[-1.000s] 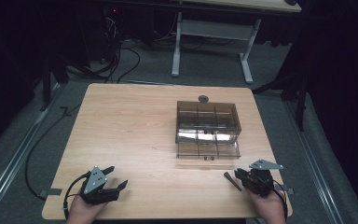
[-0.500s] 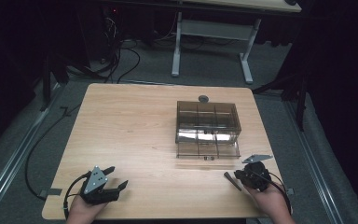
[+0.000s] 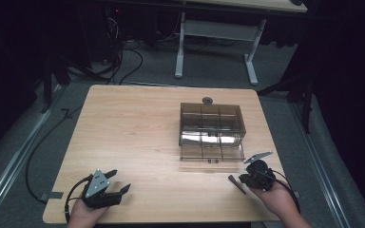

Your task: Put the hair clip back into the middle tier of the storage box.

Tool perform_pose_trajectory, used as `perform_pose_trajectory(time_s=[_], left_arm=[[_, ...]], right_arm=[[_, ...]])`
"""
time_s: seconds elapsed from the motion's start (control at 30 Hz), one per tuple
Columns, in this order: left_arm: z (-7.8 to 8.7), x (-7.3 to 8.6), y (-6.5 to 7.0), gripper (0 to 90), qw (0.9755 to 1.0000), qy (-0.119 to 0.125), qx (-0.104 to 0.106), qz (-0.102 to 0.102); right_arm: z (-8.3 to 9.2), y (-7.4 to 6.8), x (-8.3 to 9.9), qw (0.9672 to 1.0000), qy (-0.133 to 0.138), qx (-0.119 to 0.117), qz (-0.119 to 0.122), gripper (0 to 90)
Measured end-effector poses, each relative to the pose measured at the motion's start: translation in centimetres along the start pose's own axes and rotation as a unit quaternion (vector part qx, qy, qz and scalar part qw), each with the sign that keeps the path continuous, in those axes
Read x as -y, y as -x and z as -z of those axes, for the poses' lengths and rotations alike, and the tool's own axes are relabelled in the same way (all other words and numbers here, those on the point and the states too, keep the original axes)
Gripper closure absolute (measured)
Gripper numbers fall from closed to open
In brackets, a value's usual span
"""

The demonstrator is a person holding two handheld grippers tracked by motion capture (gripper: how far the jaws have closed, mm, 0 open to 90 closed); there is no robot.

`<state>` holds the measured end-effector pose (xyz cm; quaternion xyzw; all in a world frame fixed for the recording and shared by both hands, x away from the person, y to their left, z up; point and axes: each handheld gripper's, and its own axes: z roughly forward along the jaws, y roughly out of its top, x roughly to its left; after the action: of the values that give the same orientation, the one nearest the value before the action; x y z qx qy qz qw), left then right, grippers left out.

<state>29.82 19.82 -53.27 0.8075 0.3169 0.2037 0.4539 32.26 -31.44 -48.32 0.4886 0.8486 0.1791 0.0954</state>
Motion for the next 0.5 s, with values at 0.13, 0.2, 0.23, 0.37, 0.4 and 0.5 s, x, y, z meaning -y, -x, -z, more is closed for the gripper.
perform_pose_trajectory(time_s=[0.13,0.2,0.23,0.37,0.4,0.5], left_arm=[[0.0,0.0,0.0,27.4,1.0000,0.000,0.001,-0.001],[0.0,0.0,0.0,27.4,1.0000,-0.002,0.001,-0.003],[0.0,0.0,0.0,27.4,1.0000,-0.002,0.001,-0.004],[-0.1,0.0,0.0,27.4,1.0000,-0.002,0.001,-0.002],[0.0,0.0,0.0,27.4,1.0000,-0.002,0.001,-0.003],[0.0,0.0,0.0,27.4,1.0000,-0.003,0.001,-0.004]], right_arm=[[-0.1,-0.1,-0.3,0.9998,-0.018,-0.003,0.009,83.6],[-0.1,-0.2,-0.4,0.9995,-0.028,-0.007,0.012,83.7],[-0.1,-0.1,-0.5,0.9995,-0.030,-0.008,0.012,83.7],[-0.1,-0.1,-0.9,0.9988,-0.045,-0.013,0.016,83.6],[0.0,-0.1,-1.0,0.9984,-0.051,-0.016,0.020,83.6],[0.0,-0.3,-1.4,0.9971,-0.068,-0.016,0.032,83.6]])
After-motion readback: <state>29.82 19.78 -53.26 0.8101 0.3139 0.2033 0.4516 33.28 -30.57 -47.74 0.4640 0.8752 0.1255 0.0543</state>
